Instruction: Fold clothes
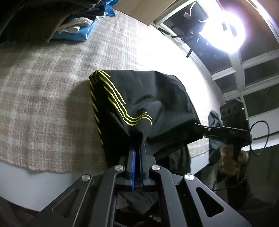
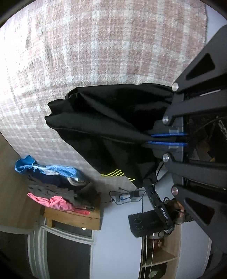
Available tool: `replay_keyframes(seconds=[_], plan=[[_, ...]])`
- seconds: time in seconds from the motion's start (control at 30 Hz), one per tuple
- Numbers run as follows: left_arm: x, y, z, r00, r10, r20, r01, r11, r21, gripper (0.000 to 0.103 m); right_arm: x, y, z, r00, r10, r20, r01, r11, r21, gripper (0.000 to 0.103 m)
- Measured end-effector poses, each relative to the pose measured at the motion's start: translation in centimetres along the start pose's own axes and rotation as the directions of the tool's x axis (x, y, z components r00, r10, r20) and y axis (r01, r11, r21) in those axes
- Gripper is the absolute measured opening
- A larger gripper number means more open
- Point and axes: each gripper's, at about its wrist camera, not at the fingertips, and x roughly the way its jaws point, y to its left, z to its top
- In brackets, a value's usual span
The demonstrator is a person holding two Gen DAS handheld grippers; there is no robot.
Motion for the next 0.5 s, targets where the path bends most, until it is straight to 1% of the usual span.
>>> replay_keyframes(seconds=[0.03,0.1,0.23,0.27,0.3,0.33,0.37,0.43,0.5], plan=[[-0.4,-0.1,-0.3,1.0,-0.016,-0.003,0.016,1.0,-0.008,0.003,-0.4,0.0,-0.4,1.0,0.009,-0.001,-0.009,1.0,0.008,0.005],[-0.8,-0.5,-1.5,1.0,-0.02,-0.008,0.02,1.0,-0.002,0.003,-1.5,0.3,-1.6,1.0,0.023,-0.001,-0.023,1.0,0.003,0.005],[-1.6,-1.4,-4.0,1.0,-0.017,-0.017,0.017,1.0,0.019,0.003,-2.6,0.2,-4.8,0.999,-0.034,-0.007,0.033,0.999,-0.03,0.005],[-1.3,-1.3,-4.8,1.0,-0.006,-0.029,0.006,1.0,0.018,0.003,-2.8,0.2,-5.5,0.999,-0.05,-0.009,0.05,0.998,-0.038,0.005],[-0.7,-1.0,-5.5,0.999,0.005,-0.049,-0.004,1.0,0.017,0.003,-2.6,0.0,-6.3,0.997,-0.079,-0.02,0.078,0.996,-0.05,0.005],[0.2,-0.6,-6.3,0.997,0.013,-0.08,-0.012,1.0,0.011,0.003,-1.8,-0.5,-6.9,0.993,-0.11,-0.05,0.107,0.993,-0.059,0.005],[1.2,-0.1,-7.1,0.993,0.02,-0.115,-0.02,1.0,0.001,0.003,-1.0,-0.9,-7.3,0.989,-0.117,-0.09,0.112,0.992,-0.057,0.005],[2.0,0.7,-8.0,0.985,0.074,-0.154,-0.076,0.997,-0.007,0.005,0.3,-1.6,-7.9,0.978,-0.137,-0.158,0.129,0.99,-0.057,0.008],[1.0,1.1,-8.1,0.985,0.087,-0.147,-0.091,0.996,-0.015,0.007,-0.8,-0.9,-8.1,0.975,-0.162,-0.149,0.149,0.984,-0.097,0.013]])
